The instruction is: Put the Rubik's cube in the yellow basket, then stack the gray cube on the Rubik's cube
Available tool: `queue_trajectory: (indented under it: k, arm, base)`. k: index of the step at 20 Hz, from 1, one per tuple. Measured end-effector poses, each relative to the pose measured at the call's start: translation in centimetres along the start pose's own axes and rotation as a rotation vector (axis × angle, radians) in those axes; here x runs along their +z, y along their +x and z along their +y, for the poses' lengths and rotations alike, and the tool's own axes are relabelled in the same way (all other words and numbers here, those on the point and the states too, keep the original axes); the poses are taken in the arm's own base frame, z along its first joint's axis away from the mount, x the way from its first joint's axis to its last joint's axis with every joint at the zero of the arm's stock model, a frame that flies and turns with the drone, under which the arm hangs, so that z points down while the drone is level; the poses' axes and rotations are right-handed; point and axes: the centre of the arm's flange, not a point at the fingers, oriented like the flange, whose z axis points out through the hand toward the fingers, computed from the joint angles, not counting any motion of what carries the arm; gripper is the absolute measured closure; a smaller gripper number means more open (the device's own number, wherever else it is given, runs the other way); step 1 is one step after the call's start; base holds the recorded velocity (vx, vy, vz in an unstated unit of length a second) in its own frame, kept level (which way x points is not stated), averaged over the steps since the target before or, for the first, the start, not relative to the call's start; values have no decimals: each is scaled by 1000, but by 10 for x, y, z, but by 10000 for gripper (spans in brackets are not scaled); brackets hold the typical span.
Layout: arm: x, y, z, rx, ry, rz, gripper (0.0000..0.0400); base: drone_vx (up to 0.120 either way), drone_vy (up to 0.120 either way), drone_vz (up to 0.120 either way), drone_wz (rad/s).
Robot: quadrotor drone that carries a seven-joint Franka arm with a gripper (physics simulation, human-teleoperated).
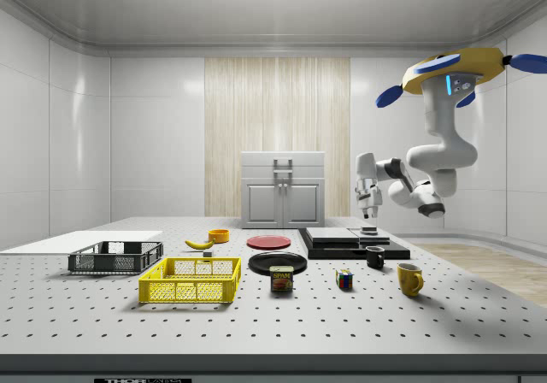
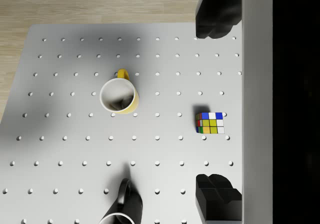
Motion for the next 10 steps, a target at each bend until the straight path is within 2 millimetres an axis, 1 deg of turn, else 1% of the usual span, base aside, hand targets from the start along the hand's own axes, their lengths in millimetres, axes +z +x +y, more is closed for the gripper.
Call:
queue_trajectory:
  k: [4, 10]
  arm:
    - [0, -6, -6, -2, -58, 61, 0]
    - [0, -10, -9, -3, -93, 99, 0]
  base:
    - [120, 0, -120, 0]
    - [120, 0, -120, 0]
